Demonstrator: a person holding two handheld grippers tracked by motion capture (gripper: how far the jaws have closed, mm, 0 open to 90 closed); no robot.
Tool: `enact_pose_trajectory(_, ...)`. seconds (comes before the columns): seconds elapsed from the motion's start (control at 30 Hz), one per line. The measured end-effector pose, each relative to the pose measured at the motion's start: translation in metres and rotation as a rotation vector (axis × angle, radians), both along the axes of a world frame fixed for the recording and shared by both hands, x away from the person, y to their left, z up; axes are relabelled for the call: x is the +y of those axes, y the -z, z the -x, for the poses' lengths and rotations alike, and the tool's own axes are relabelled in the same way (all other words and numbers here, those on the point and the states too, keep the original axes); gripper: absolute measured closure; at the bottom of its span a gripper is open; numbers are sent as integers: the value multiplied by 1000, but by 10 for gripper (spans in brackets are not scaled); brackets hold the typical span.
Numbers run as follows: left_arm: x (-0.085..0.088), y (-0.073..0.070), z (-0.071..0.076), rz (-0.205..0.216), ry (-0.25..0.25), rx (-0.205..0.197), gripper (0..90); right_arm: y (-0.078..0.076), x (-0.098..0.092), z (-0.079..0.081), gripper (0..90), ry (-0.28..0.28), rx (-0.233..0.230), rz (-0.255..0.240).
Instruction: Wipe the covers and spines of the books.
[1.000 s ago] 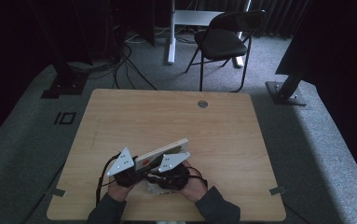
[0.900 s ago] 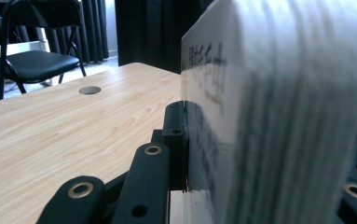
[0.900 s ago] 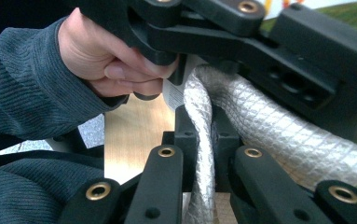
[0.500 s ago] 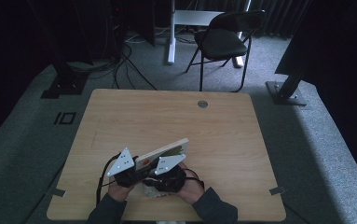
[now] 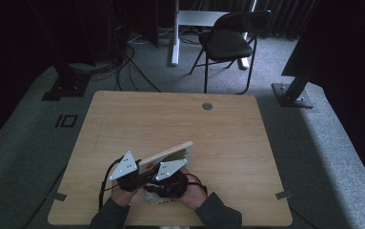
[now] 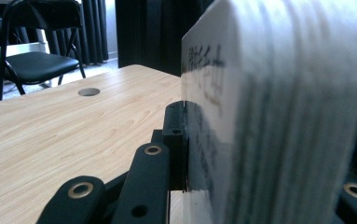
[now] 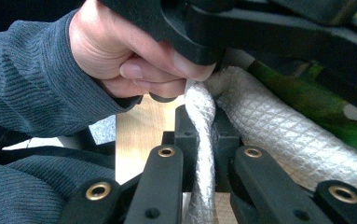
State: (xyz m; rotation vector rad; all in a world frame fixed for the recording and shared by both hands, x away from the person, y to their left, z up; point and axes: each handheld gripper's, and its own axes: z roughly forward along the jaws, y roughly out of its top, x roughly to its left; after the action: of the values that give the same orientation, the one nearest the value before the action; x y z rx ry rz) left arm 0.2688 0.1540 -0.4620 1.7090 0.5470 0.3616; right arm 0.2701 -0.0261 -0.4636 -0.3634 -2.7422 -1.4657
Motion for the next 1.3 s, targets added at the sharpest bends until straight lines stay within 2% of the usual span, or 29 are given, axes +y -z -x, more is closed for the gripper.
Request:
enact_pose_trajectory(0.47, 3, -3, 0, 5, 1, -7, 780, -3, -8, -4, 850, 25, -1, 0)
enact_pose_trajectory(0.93, 7, -5, 0, 10, 2, -11, 780, -10, -36, -16, 849, 108, -15, -16)
enact_pose_trajectory(1.17, 7, -6, 1, 10, 1, -13, 780, -11, -45, -19, 848, 132, -17, -19)
enact_pose_trajectory(1.3, 9, -7, 1, 11, -1, -15, 779, -12, -57, -24, 848, 176, -19, -26)
